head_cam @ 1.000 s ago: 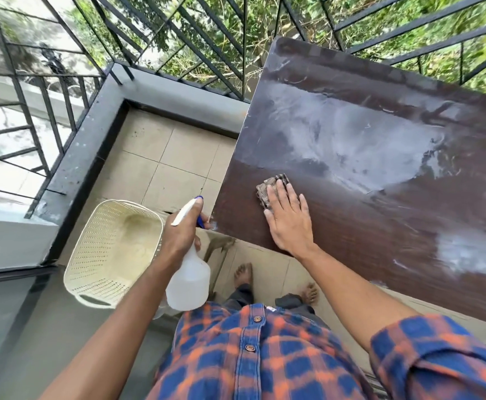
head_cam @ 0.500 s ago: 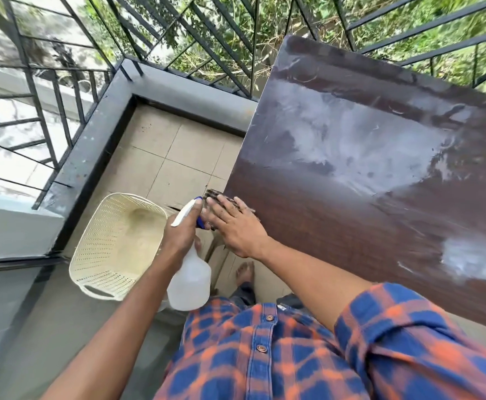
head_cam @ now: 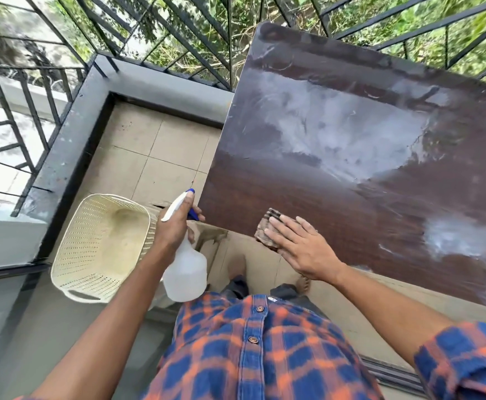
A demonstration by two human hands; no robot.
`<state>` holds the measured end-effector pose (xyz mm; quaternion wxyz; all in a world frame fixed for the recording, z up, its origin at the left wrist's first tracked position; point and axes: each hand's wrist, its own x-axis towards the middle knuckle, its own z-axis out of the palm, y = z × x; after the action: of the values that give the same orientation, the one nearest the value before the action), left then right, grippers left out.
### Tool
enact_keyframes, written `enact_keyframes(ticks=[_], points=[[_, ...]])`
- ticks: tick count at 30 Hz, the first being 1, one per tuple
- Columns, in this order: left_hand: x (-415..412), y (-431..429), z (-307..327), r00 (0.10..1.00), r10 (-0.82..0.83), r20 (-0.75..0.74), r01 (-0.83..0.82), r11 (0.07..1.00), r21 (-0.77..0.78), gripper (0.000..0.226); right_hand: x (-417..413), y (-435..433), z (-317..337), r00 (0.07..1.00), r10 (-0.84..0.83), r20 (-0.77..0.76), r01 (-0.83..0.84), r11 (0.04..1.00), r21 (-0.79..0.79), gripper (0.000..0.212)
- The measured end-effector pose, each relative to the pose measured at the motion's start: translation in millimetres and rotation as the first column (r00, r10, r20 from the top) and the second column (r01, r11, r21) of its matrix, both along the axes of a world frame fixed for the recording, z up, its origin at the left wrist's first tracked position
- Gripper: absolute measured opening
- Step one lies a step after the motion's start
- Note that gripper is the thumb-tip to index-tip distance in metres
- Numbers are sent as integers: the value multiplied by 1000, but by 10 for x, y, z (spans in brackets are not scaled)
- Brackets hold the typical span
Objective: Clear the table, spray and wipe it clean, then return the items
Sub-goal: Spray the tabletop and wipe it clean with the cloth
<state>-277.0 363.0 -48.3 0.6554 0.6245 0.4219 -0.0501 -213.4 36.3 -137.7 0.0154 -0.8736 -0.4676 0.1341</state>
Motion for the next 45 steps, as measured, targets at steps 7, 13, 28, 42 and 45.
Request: enact_keyframes(ticks=[7, 13, 28, 42, 45], points=[[-104, 64, -10, 1000, -22, 12, 22, 1000, 0, 50, 18, 523, 94, 981, -189, -34, 188, 982, -33, 59], [-137, 129, 6, 1000, 18, 10, -19, 1000, 15, 44, 184, 1846, 194, 988, 17, -154, -22, 999, -31, 57], [347, 83, 91, 995, -88, 52, 85, 995, 49, 48, 854, 450, 193, 636, -770, -58, 769, 638, -36, 61], [426, -175, 74, 980, -185, 70, 180, 981, 68, 50, -328, 386, 80, 447, -892, -69, 895, 446, 24, 65], [348, -97, 87, 988, -133, 76, 128, 990, 61, 45, -168, 1058, 137, 698, -704, -133, 712, 701, 30, 64]])
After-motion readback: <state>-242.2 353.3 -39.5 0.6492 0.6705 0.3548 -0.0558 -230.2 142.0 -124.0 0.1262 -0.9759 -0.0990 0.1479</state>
